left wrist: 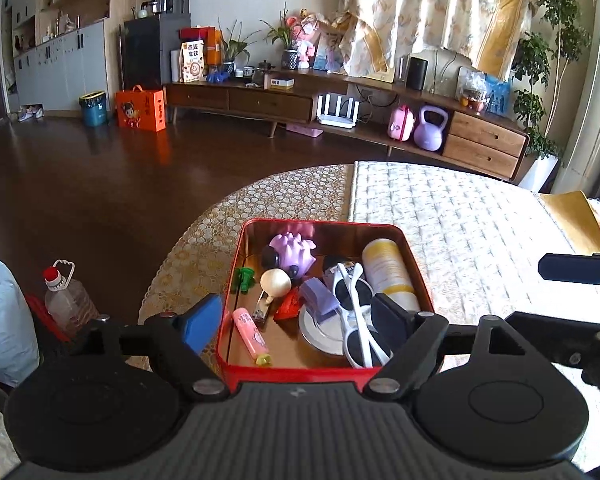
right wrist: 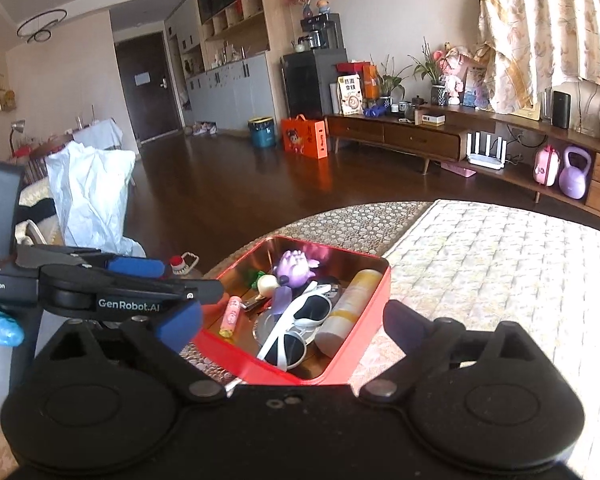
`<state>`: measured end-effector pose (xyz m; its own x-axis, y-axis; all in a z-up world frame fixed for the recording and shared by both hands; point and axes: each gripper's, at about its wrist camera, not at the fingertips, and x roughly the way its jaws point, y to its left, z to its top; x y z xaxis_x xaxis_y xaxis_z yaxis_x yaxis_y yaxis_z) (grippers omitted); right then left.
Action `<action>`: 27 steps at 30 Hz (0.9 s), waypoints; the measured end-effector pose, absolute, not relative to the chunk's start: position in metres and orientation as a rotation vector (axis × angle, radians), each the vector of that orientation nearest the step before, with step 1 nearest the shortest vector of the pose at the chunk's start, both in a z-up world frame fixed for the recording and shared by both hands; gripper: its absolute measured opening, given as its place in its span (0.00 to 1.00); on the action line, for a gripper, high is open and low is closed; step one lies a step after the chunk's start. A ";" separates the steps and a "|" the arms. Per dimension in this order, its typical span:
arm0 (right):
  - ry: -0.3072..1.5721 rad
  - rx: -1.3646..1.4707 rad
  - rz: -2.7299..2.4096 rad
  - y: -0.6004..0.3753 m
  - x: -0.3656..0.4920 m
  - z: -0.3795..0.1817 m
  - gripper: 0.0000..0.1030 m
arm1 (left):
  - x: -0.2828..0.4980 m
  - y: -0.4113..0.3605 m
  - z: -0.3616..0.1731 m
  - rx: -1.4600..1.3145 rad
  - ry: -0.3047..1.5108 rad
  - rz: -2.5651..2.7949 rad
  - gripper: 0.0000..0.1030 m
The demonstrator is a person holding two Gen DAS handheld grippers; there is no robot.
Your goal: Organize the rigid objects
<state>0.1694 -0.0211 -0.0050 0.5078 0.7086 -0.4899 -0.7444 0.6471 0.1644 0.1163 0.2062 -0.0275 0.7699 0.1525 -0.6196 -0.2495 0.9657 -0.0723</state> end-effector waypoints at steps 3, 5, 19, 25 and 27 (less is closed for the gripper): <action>0.538 -0.053 0.874 -0.029 0.162 -0.002 0.99 | 0.109 0.203 -0.025 -0.162 0.656 0.214 0.82; 0.528 -0.039 0.871 -0.034 0.159 -0.001 1.00 | 0.104 0.200 -0.023 -0.165 0.653 0.216 0.83; 0.499 0.001 0.840 -0.060 0.144 0.002 1.00 | 0.082 0.179 -0.016 -0.152 0.640 0.240 0.84; 0.505 0.017 0.833 -0.067 0.143 0.000 1.00 | 0.076 0.169 -0.016 -0.151 0.650 0.234 0.84; 0.506 0.018 0.833 -0.069 0.142 -0.001 1.00 | 0.074 0.165 -0.017 -0.141 0.652 0.234 0.84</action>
<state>0.1420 -0.0685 -0.0014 0.5614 0.7115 -0.4226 -0.7031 0.6794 0.2099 0.0744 0.1649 -0.0175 0.7701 0.1712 -0.6145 -0.2594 0.9641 -0.0565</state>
